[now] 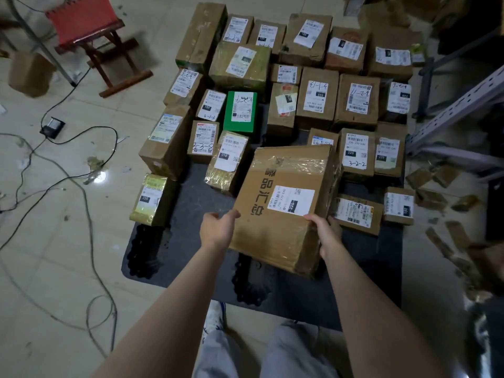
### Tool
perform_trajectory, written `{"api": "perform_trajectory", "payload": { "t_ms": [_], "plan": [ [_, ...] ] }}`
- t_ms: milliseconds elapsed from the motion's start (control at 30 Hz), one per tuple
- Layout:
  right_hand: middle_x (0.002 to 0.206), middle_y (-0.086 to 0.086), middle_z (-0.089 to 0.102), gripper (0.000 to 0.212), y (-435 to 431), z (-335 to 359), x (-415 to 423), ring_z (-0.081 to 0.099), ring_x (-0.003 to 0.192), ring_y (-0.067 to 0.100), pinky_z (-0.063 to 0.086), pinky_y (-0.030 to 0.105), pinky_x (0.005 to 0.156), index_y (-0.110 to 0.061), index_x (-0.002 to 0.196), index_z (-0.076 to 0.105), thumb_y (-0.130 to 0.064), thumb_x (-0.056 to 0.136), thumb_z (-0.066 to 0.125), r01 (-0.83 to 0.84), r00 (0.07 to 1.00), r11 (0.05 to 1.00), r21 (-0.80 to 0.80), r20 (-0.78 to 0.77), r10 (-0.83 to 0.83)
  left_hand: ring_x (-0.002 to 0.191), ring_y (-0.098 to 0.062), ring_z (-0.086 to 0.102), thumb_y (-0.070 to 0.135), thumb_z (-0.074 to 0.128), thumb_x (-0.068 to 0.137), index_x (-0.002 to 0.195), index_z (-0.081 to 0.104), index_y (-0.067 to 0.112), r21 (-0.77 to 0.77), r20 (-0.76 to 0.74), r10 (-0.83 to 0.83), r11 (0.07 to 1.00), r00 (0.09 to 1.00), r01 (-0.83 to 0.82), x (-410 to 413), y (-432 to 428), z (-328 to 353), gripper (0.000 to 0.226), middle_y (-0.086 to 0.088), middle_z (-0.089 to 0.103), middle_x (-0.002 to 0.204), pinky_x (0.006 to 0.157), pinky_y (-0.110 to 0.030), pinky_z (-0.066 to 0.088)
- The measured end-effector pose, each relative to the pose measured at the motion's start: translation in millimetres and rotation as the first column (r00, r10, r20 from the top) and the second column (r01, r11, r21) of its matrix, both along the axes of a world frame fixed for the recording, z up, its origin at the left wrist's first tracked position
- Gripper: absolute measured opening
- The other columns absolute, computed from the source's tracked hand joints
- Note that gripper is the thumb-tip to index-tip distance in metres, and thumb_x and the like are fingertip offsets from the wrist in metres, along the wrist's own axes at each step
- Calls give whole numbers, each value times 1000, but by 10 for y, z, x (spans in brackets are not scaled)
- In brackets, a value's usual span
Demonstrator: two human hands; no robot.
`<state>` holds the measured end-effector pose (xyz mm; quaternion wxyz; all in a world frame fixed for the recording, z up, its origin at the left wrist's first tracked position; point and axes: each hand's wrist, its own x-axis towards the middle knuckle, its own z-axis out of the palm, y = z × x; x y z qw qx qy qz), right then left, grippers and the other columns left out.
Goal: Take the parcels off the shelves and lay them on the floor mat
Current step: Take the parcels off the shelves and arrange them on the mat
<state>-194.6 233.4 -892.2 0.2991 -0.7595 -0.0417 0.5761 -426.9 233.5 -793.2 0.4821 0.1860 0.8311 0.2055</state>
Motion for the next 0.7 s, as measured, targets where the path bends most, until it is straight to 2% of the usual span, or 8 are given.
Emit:
{"api": "perform_trajectory", "payload": {
  "t_ms": [100,167,200,333,467,567,700],
  "plan": [
    [120,5,69,68,-5,-5,-125,66,105,25,55,38,85,-20,135,59,-25,71,83,-24,993,1000,16,-114,26,113,-34,57,35,67,83,131,52,5,-7,-10,4,1000,1000,-5,0,43,-41,59,-14,59,125,95,-44,48],
    [112,3,72,53,14,-6,-231,68,97,21,52,31,69,-21,125,66,-23,74,81,-41,987,999,30,-153,45,110,-33,58,34,67,82,129,53,6,-7,-26,11,1000,1000,-11,-1,55,-69,57,-12,60,120,98,-46,48],
    [112,3,72,50,24,-23,-273,68,97,20,49,29,67,-21,123,66,-23,76,80,-41,986,999,31,-162,46,109,-32,58,33,67,82,126,54,6,1,-33,13,1000,999,-13,-3,54,-93,54,-11,61,118,97,-45,48],
    [118,5,70,54,83,-151,-342,66,102,22,46,29,66,-20,129,62,-21,78,77,-49,984,998,38,-169,55,99,-24,57,26,68,82,111,61,6,39,-48,-6,999,999,8,-38,35,-232,36,-7,64,111,81,-33,41],
    [103,2,74,31,154,-303,-303,67,85,16,43,27,63,-22,112,70,-22,80,72,-115,979,991,63,-165,124,108,-28,57,28,68,83,122,58,4,29,-87,-37,999,996,39,-74,69,-435,47,-10,63,117,86,-35,44],
    [88,-1,74,22,209,-426,-230,66,72,12,43,25,59,-21,103,71,-21,81,69,-126,979,989,80,-151,137,112,-30,57,32,67,84,127,57,4,21,-95,-43,999,995,45,-52,96,-611,52,-10,63,122,95,-39,46],
    [95,-1,74,23,300,-558,-144,66,83,15,43,27,64,-26,103,70,-21,81,68,-204,966,972,115,-140,219,116,-31,56,30,67,84,129,56,2,32,-77,-18,999,997,20,59,105,-811,54,-12,62,126,95,-38,45]
  ]
}}
